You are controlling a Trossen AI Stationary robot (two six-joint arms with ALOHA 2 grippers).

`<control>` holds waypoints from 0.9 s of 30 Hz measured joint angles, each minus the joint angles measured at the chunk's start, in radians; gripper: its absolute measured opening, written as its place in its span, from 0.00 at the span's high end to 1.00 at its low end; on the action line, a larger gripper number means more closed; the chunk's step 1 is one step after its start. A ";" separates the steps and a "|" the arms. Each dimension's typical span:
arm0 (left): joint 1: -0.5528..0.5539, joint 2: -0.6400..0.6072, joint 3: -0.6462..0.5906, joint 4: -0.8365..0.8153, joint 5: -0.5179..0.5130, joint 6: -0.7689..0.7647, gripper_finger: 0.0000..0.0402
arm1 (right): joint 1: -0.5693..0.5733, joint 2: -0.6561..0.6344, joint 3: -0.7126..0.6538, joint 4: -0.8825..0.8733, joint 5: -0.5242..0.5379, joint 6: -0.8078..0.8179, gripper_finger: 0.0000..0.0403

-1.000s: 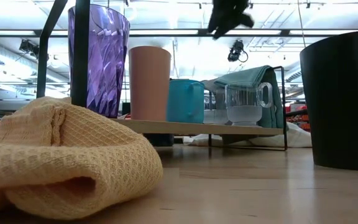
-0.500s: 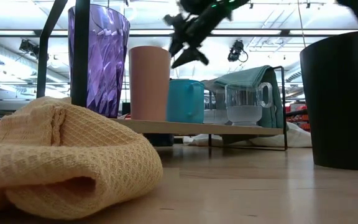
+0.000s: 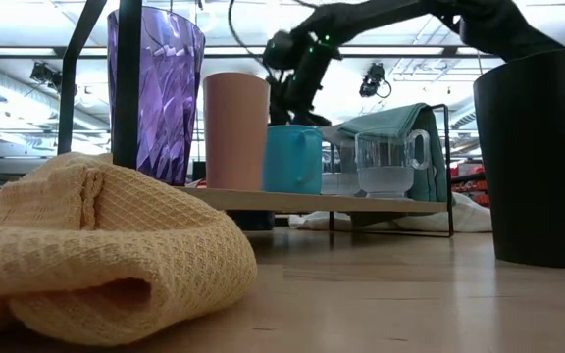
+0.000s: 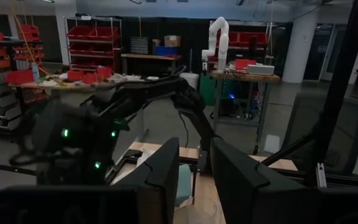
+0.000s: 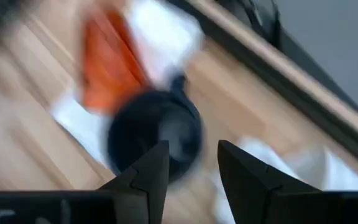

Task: Stack small to large cups/mugs on shelf
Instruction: Put the dark blue mug on the shelf

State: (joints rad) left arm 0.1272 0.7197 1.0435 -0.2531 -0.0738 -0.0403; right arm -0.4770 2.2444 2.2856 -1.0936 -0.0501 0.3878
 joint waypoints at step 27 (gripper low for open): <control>0.000 0.000 0.000 -0.008 0.000 -0.001 0.74 | 0.002 0.103 -0.001 0.007 0.027 -0.069 0.50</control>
State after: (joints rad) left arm 0.1270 0.7197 1.0435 -0.2607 -0.0738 -0.0413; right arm -0.4747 2.3472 2.2845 -1.0862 -0.0234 0.3188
